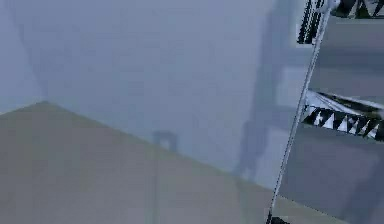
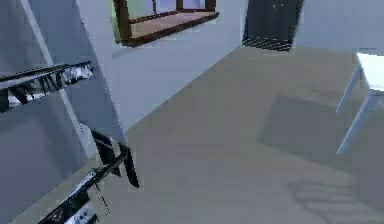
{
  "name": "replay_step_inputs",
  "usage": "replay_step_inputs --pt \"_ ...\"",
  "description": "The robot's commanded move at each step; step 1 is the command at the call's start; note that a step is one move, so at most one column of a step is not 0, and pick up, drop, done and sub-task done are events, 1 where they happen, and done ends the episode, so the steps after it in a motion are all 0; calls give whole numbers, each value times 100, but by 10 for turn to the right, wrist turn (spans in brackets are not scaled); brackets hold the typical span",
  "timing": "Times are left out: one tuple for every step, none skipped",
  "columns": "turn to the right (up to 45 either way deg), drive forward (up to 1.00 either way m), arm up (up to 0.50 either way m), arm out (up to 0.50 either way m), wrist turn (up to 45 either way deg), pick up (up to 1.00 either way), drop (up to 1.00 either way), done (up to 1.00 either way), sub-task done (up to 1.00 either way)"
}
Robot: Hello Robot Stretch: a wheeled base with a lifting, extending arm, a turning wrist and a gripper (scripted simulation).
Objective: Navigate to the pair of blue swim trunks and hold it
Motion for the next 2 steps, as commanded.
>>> replay_step_inputs --pt "450 0 0 0 0 0 0 0 0" --pt "450 0 0 0 0 0 0 0 0"
